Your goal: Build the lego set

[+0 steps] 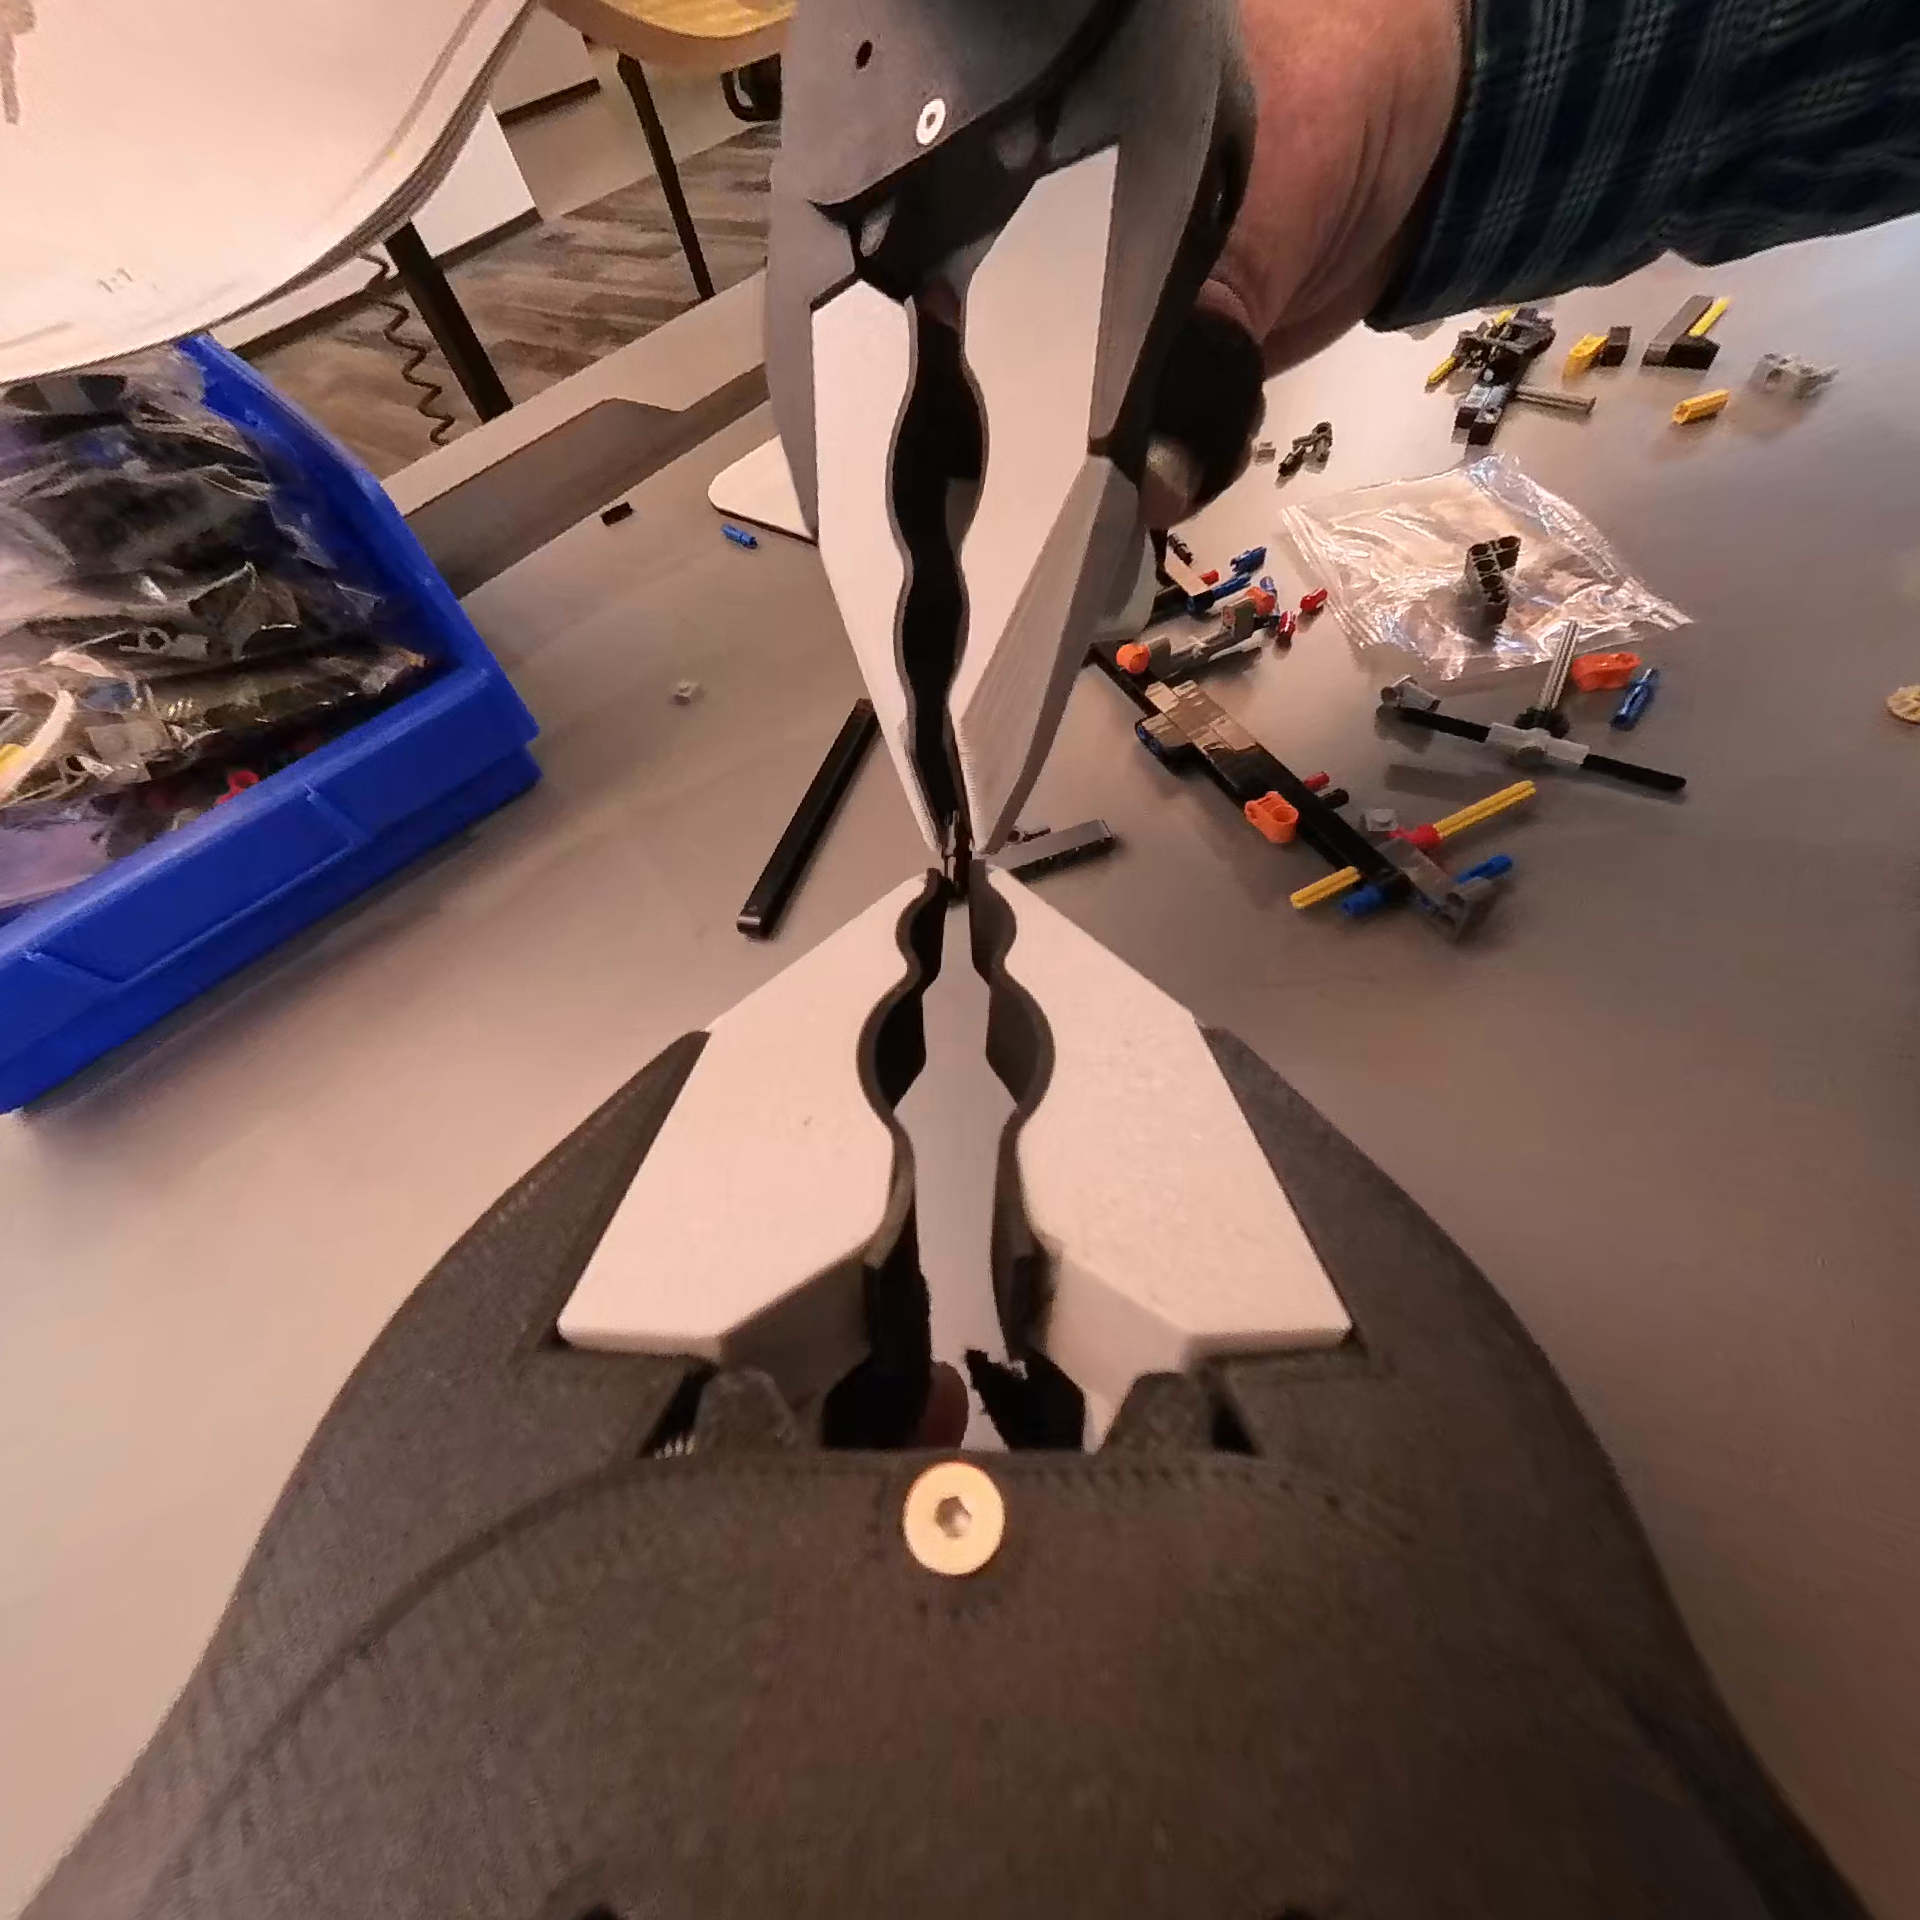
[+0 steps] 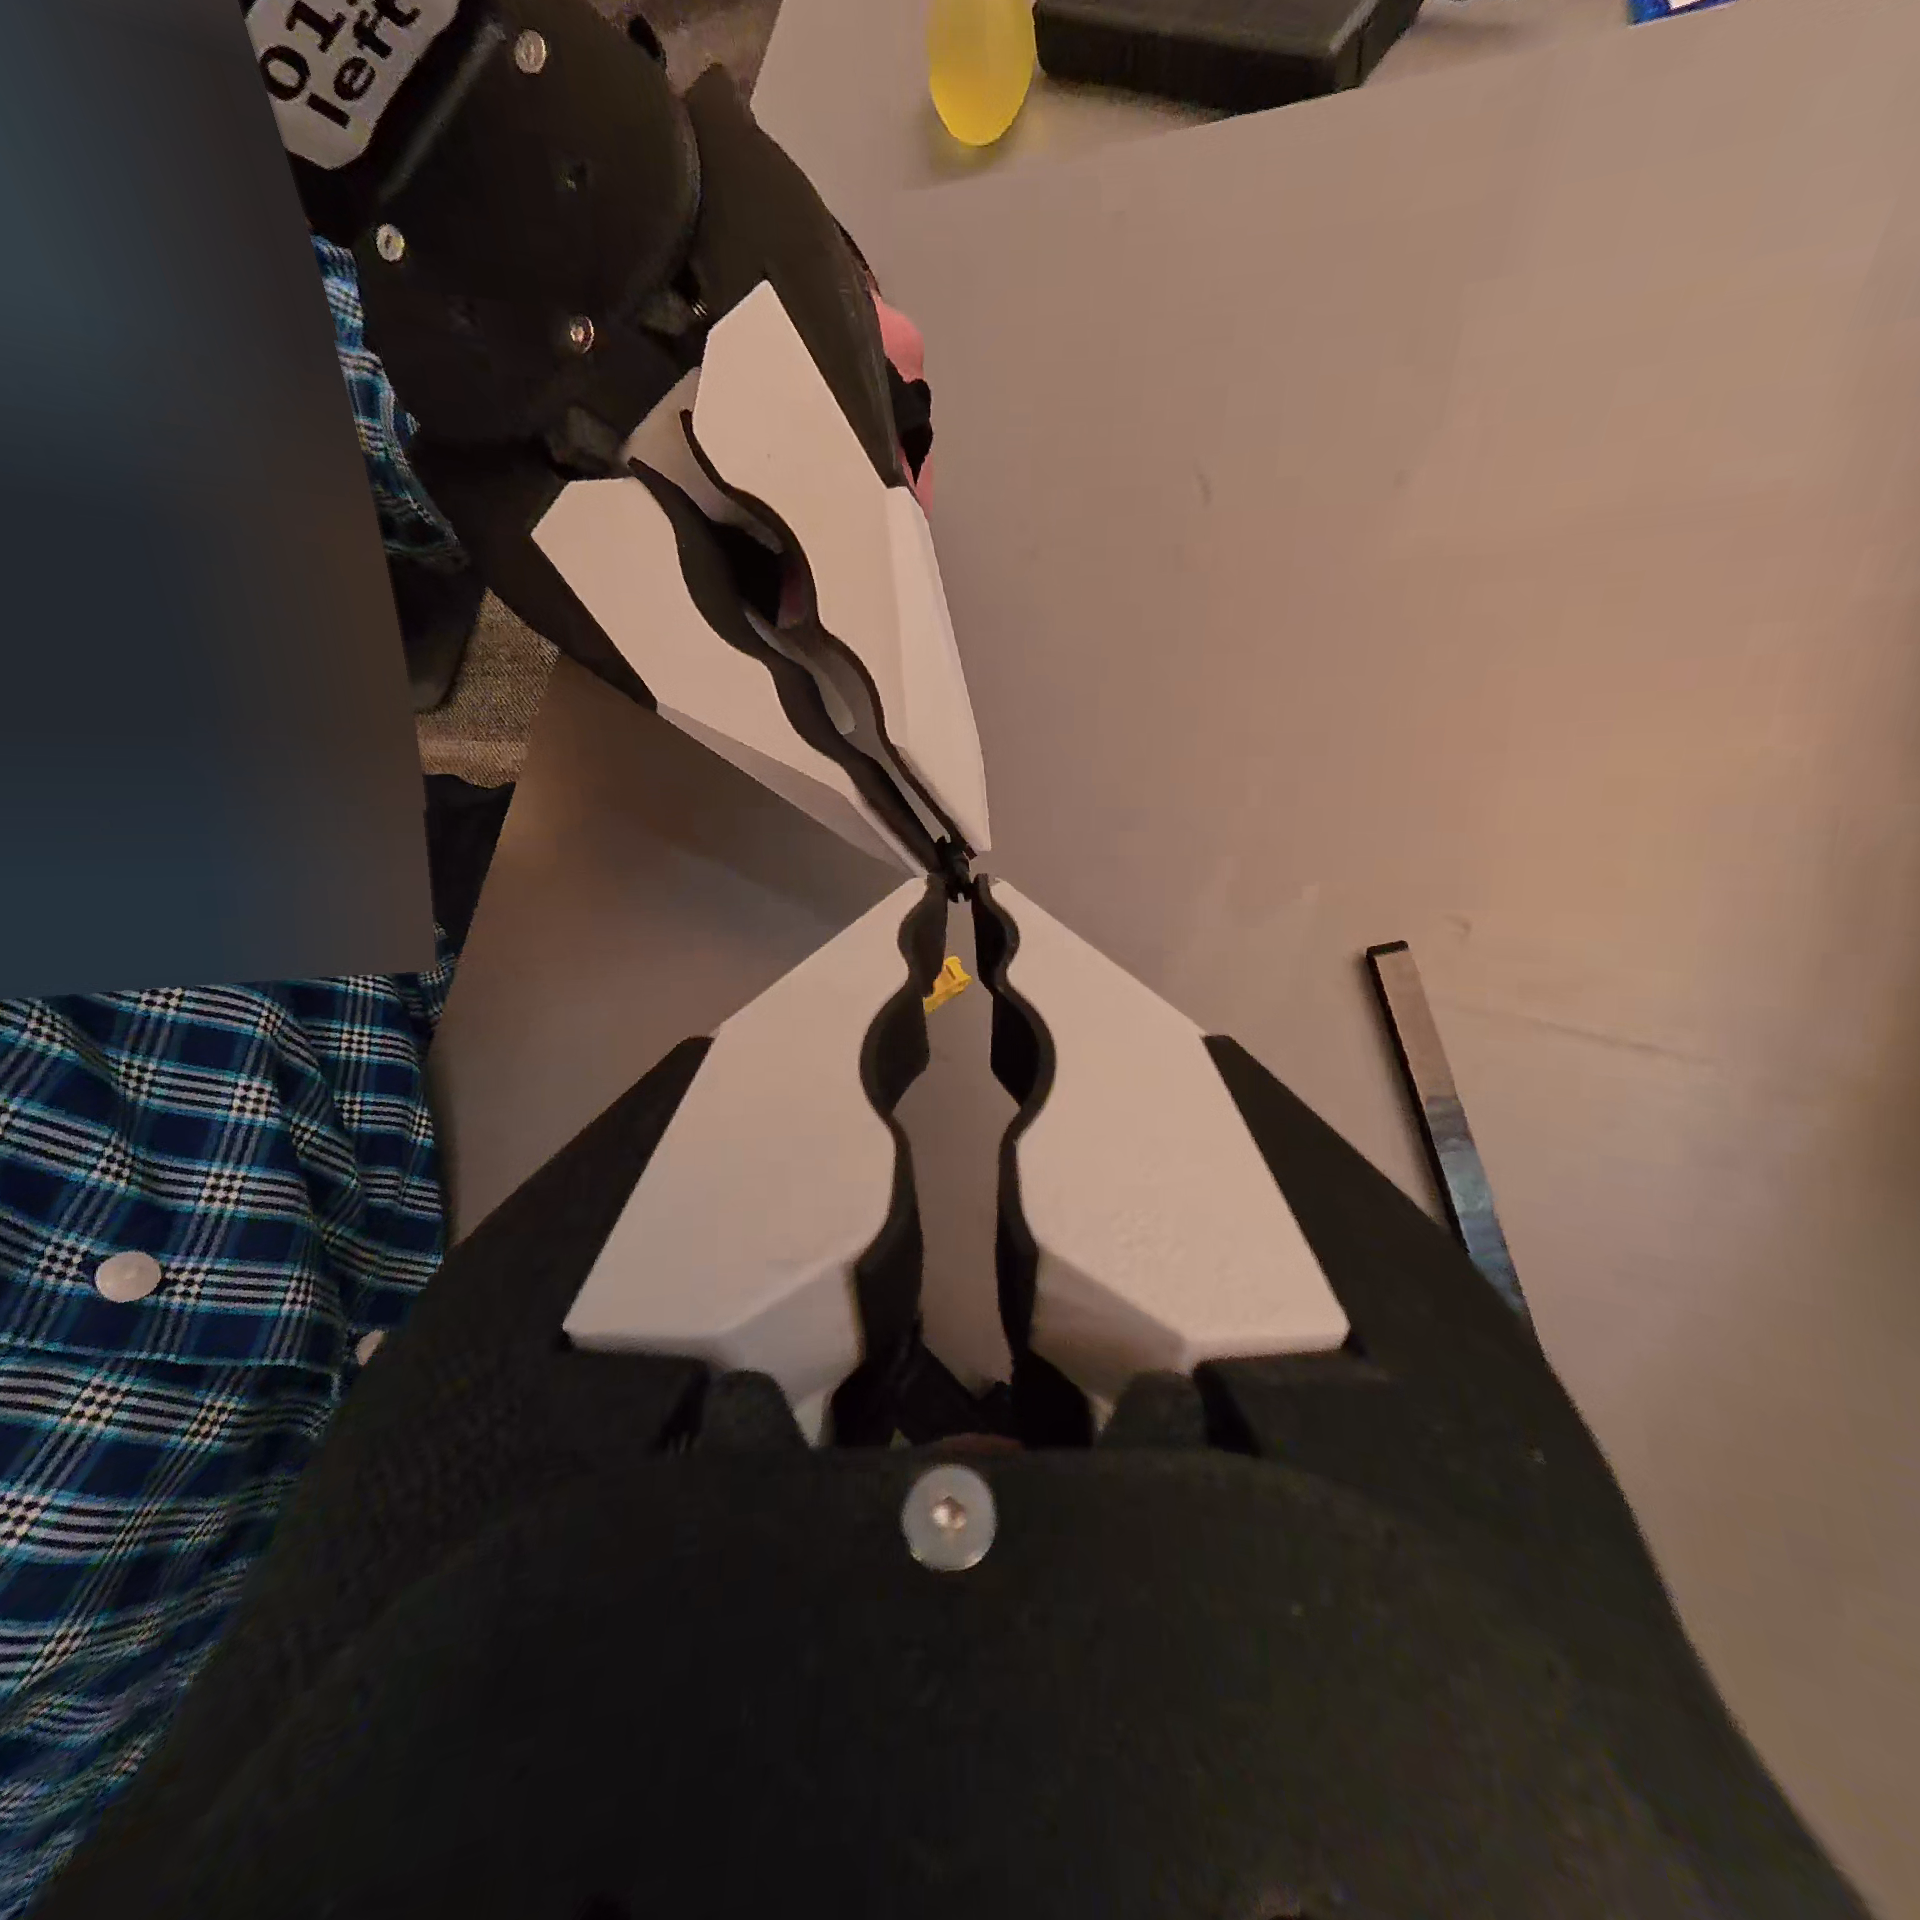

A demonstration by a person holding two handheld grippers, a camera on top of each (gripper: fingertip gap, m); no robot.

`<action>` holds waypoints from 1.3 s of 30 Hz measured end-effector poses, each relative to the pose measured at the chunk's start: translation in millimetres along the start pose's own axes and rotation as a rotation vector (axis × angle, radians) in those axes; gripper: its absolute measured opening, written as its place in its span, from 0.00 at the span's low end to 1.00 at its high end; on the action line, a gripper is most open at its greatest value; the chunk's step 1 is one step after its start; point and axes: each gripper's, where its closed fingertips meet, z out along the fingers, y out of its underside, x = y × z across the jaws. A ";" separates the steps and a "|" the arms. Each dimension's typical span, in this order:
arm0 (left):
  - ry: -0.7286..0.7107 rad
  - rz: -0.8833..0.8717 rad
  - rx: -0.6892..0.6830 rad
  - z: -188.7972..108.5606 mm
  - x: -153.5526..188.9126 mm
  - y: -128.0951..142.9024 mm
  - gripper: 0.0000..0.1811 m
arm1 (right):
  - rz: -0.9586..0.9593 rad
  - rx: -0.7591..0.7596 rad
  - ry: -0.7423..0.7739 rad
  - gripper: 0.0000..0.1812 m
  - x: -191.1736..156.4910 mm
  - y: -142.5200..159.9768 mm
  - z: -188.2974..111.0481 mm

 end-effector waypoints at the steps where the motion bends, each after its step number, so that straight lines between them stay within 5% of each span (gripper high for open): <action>1: 0.001 -0.001 0.002 0.0 0.2 -0.1 0.01 | 0.009 0.009 -0.006 0.02 -0.3 -0.7 -0.4; 17: 0.027 -0.049 0.023 1.7 3.5 -0.4 0.01 | 0.012 0.026 0.012 0.01 -2.2 -1.1 -3.7; 20: 0.030 -0.051 0.022 0.2 2.3 -1.0 0.07 | -0.007 0.015 0.031 0.01 -1.8 0.0 -5.5; 31: 0.308 0.097 -0.298 8.7 27.5 46.2 0.19 | -0.084 -0.140 0.124 0.00 -3.9 25.8 -15.1; 39: 0.339 0.088 -0.377 24.0 43.8 55.8 0.04 | -0.085 -0.167 0.145 0.01 -6.9 41.6 -15.7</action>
